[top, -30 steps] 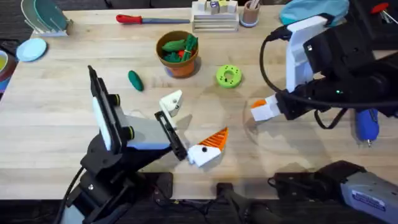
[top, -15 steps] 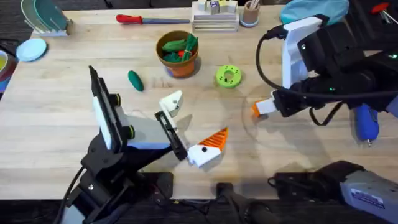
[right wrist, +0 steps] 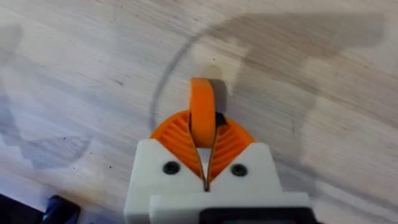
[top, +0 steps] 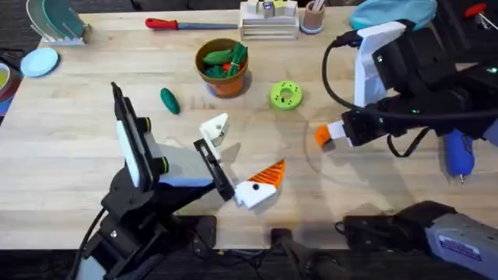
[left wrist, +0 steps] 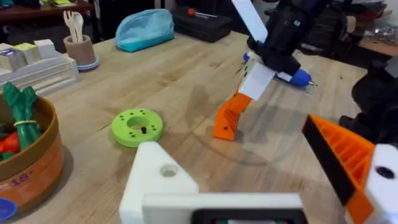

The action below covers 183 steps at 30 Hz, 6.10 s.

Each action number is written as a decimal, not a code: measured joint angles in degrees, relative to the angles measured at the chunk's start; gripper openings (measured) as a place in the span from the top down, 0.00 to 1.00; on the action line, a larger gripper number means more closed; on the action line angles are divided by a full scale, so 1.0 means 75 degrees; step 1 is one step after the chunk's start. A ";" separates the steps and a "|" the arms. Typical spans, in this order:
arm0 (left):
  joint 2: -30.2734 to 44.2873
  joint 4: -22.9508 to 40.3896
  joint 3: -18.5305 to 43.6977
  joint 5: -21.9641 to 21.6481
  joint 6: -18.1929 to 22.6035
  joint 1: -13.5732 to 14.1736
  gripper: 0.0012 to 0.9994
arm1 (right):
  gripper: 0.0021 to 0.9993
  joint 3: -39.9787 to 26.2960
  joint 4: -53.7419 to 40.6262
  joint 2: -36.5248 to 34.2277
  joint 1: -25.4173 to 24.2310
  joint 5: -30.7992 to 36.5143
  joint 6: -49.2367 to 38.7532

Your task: Pick up the gripper from the table and insert it into the empty holder that is missing its gripper. Then pick up a screw, insert it into the mounting hole, and use the screwdriver to tighten it. Finally, clean up the table by picking up the vegetable and placing it into the bucket.

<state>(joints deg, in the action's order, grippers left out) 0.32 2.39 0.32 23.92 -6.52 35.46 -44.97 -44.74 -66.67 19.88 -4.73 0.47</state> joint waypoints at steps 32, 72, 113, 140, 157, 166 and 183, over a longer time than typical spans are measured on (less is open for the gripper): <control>0.0000 0.0000 0.0000 0.0000 0.0000 0.0000 0.01 | 0.99 -0.1394 0.2170 -0.2756 -0.0525 -0.8893 0.1317; 0.0000 0.0129 -0.0003 -0.1290 -0.0193 -0.0162 0.01 | 0.99 -0.1394 0.4920 -0.3660 0.1099 -0.8540 0.4412; 0.0055 0.0161 -0.0003 -0.1460 -0.0306 -0.0169 0.01 | 0.96 -0.1467 0.7107 -0.4392 0.1664 -0.8288 0.5373; 0.0048 0.0090 0.0003 -0.0297 -0.0134 0.0020 0.01 | 0.05 -0.1437 0.7393 -0.4513 0.2091 -0.8405 0.5525; 0.0050 0.0090 0.0003 -0.0274 -0.0134 0.0020 0.01 | 0.04 -0.1437 0.3905 -0.3054 0.0973 -0.7861 0.4006; 0.0047 0.0090 0.0003 -0.0274 -0.0134 0.0020 0.01 | 0.18 -0.1437 0.3674 -0.2991 0.0991 -0.7769 0.3464; 0.0050 0.0087 0.0003 -0.0274 -0.0131 0.0020 0.01 | 0.76 -0.1437 0.3579 -0.2993 0.0991 -0.7766 0.3364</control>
<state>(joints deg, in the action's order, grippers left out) 0.69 3.05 0.34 21.87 -7.51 35.62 -55.75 -17.90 -89.12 27.31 -62.98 25.70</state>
